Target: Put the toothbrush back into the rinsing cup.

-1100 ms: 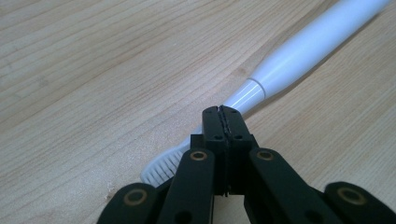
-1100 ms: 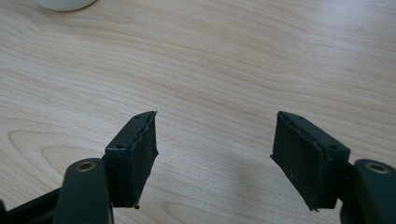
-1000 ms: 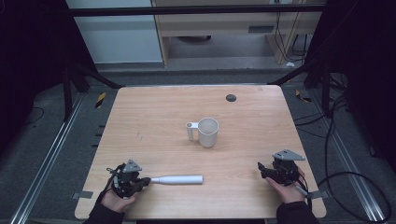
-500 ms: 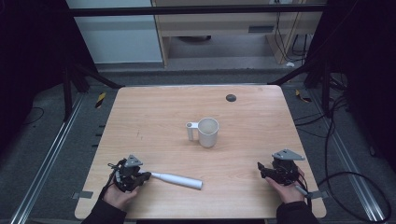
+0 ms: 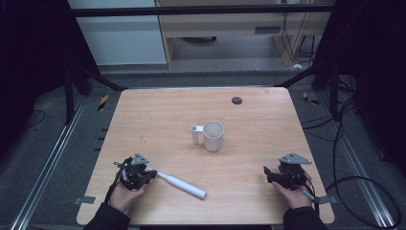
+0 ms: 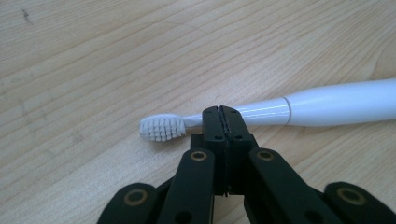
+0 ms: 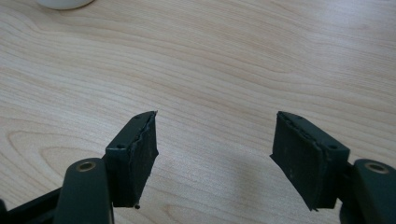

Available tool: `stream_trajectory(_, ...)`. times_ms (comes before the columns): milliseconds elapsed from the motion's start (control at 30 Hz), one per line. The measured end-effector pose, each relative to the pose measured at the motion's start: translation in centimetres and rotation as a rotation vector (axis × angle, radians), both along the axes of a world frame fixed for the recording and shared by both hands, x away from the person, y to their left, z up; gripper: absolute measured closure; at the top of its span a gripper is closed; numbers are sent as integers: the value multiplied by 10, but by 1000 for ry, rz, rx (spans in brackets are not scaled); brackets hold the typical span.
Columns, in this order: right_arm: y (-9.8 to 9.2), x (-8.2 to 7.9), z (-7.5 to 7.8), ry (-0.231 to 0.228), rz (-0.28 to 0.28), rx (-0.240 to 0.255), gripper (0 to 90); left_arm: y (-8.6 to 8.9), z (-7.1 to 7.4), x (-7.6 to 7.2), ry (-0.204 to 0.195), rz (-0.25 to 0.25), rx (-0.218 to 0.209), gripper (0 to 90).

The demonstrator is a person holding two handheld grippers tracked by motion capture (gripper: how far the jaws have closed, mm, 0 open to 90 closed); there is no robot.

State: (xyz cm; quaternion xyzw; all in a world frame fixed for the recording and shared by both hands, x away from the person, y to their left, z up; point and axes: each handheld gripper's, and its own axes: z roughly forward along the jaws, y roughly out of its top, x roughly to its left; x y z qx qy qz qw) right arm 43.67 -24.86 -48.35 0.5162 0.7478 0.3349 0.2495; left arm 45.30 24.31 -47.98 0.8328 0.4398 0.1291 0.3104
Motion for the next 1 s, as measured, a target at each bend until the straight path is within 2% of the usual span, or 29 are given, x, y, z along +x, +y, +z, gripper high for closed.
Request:
stream_trajectory(567, 0, 0, 0, 0, 0, -2, 308, -11, 1, 16, -31, 13, 5, 896)
stream_trajectory(1000, 0, 1, 0, -3, 2, -4, 309, -20, -2, 25, -34, 10, 12, 896)
